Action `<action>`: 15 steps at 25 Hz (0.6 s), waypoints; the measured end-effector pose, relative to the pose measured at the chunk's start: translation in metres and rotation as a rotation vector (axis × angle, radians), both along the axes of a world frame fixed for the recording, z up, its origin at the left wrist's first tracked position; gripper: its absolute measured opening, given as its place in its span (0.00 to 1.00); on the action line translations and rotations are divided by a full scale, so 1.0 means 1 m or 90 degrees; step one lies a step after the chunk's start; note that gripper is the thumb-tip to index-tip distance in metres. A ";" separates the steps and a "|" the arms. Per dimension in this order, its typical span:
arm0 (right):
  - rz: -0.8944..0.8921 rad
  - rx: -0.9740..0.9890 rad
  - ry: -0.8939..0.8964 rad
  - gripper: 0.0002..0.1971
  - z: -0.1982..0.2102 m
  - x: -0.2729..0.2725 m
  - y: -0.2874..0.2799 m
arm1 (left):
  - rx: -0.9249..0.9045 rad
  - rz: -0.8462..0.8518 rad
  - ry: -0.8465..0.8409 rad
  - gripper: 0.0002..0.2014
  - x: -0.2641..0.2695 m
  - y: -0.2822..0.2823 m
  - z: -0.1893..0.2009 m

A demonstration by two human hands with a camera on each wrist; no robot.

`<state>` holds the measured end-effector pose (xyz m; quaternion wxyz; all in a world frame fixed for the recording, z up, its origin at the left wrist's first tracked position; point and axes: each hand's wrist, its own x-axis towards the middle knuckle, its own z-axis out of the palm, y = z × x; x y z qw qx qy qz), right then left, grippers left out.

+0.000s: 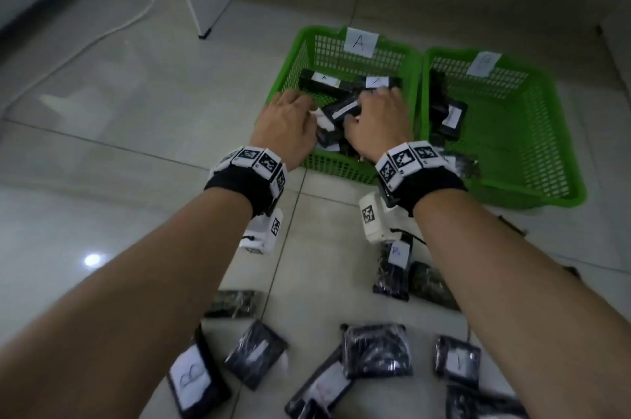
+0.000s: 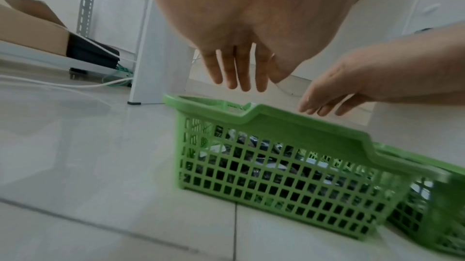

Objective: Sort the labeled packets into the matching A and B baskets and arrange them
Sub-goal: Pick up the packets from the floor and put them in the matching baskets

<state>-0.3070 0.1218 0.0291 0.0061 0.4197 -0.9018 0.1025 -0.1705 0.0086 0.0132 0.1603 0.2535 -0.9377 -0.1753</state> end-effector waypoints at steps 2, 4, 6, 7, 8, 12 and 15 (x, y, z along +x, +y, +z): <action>0.048 -0.057 0.021 0.15 0.009 0.035 0.015 | -0.021 -0.008 0.050 0.12 0.031 0.014 0.007; 0.111 -0.075 -0.004 0.15 0.007 0.075 0.029 | 0.014 -0.003 0.048 0.09 0.074 0.027 0.007; 0.174 -0.060 -0.093 0.16 -0.004 0.116 0.041 | 0.107 -0.012 -0.022 0.09 0.122 0.036 0.001; 0.207 -0.034 -0.158 0.16 -0.011 0.138 0.047 | 0.152 -0.016 -0.072 0.09 0.148 0.040 -0.003; 0.242 0.003 -0.221 0.15 -0.018 0.157 0.051 | 0.185 -0.020 -0.122 0.09 0.171 0.043 -0.005; 0.344 0.125 -0.329 0.16 -0.039 0.209 0.059 | 0.242 -0.037 -0.350 0.12 0.235 0.048 -0.012; 0.377 0.119 -0.308 0.20 -0.051 0.229 0.060 | 0.251 -0.045 -0.467 0.24 0.264 0.052 -0.016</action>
